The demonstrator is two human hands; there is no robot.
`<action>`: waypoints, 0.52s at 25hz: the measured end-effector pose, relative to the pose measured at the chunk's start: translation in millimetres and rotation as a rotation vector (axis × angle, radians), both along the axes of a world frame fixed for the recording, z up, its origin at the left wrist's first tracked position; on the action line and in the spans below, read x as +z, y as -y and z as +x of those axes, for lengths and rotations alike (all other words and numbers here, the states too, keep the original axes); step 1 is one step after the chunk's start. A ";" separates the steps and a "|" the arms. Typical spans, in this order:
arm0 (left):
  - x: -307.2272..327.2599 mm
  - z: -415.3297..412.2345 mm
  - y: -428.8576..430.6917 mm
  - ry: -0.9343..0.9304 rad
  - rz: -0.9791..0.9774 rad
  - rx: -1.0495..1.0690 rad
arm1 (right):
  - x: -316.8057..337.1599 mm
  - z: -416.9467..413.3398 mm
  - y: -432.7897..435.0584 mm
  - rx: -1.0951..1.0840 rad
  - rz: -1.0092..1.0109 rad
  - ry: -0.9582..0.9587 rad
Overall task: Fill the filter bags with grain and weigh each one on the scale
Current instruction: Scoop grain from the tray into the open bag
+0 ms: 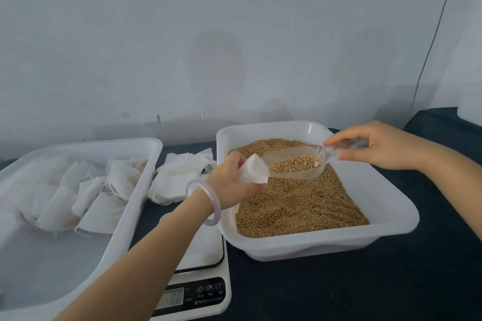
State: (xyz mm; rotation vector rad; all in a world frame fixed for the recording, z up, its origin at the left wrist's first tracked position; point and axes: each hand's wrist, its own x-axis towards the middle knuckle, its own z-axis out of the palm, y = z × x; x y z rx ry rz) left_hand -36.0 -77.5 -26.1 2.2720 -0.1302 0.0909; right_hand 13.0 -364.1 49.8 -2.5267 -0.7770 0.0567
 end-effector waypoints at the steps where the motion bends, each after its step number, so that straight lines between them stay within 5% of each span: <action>1: 0.7 -0.4 -0.3 0.004 -0.050 -0.002 | 1.7 -0.3 0.8 0.003 -0.002 0.006; 5: 7.9 -2.7 -7.9 0.023 -0.235 0.041 | 7.0 -0.9 9.8 -0.031 0.038 0.032; 13: 3.7 -4.1 1.3 0.035 0.050 -0.010 | 8.8 -4.9 10.2 -0.036 0.026 0.029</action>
